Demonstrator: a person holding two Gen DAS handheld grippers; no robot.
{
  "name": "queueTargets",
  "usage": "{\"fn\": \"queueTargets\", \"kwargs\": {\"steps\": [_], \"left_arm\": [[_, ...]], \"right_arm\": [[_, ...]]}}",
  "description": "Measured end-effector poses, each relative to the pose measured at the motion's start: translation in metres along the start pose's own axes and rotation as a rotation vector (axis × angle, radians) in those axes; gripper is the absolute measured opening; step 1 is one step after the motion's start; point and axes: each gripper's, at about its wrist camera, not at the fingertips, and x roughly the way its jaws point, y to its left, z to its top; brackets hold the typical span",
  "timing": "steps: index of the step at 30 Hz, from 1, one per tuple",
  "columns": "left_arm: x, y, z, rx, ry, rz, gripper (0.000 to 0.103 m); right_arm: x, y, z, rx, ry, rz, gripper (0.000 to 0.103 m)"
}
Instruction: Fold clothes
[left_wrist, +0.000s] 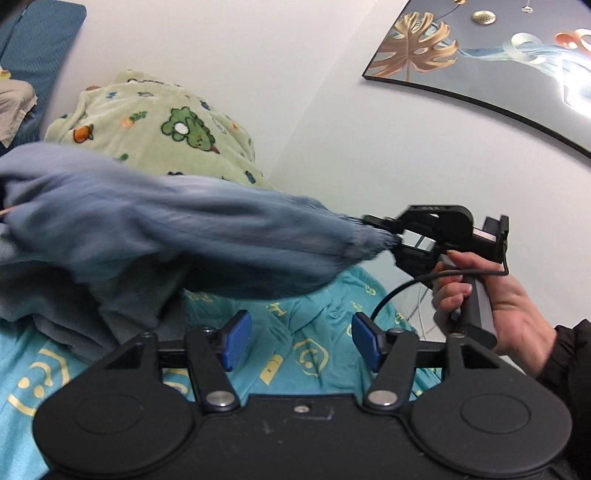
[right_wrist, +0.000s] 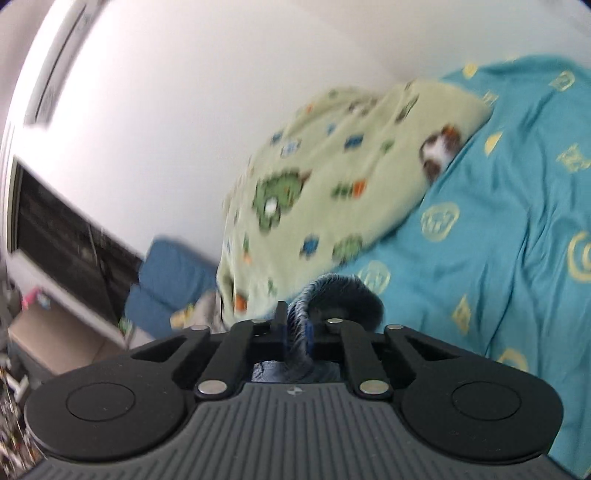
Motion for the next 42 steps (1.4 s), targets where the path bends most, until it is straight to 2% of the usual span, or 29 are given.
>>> {"fn": "queueTargets", "kwargs": {"steps": [3,8,12,14,18,20,22,24,26,32,39,42], "left_arm": [[0.003,0.003,-0.001,-0.015,0.014,0.015,0.057],[0.01,0.012,-0.001,-0.035,0.039,0.069,0.057],[0.014,0.018,-0.001,-0.053,0.056,0.104,0.057],[0.016,0.021,-0.001,-0.06,0.063,0.116,0.057],[0.015,0.024,0.002,-0.1,0.068,0.108,0.057],[0.012,0.026,0.004,-0.128,0.058,0.105,0.057],[0.008,0.028,0.005,-0.148,0.045,0.103,0.058],[0.004,0.03,0.006,-0.171,0.037,0.104,0.059],[0.002,0.031,0.006,-0.193,0.034,0.103,0.059],[-0.004,0.032,0.007,-0.205,0.024,0.129,0.061],[0.001,0.031,0.006,-0.172,0.045,0.19,0.066],[0.002,0.032,0.005,-0.16,0.051,0.212,0.069]], "right_arm": [[-0.002,-0.025,0.017,0.02,-0.045,-0.055,0.008],[0.001,-0.092,0.032,0.16,-0.068,-0.166,0.008],[0.001,-0.153,0.029,0.349,-0.05,-0.232,0.009],[0.0,-0.17,0.022,0.399,-0.014,-0.241,0.012],[-0.008,-0.165,0.019,0.354,0.012,-0.36,0.019],[-0.02,-0.155,0.02,0.353,-0.016,-0.363,0.043],[-0.033,-0.142,0.016,0.381,-0.039,-0.318,0.054],[-0.043,-0.127,0.005,0.434,-0.025,-0.225,0.06],[-0.049,-0.111,-0.011,0.459,0.008,-0.192,0.083],[-0.033,-0.097,-0.072,0.493,0.211,-0.275,0.086],[0.012,-0.113,-0.079,0.493,0.199,-0.31,0.086],[0.021,-0.123,-0.076,0.472,0.184,-0.318,0.075]]}}
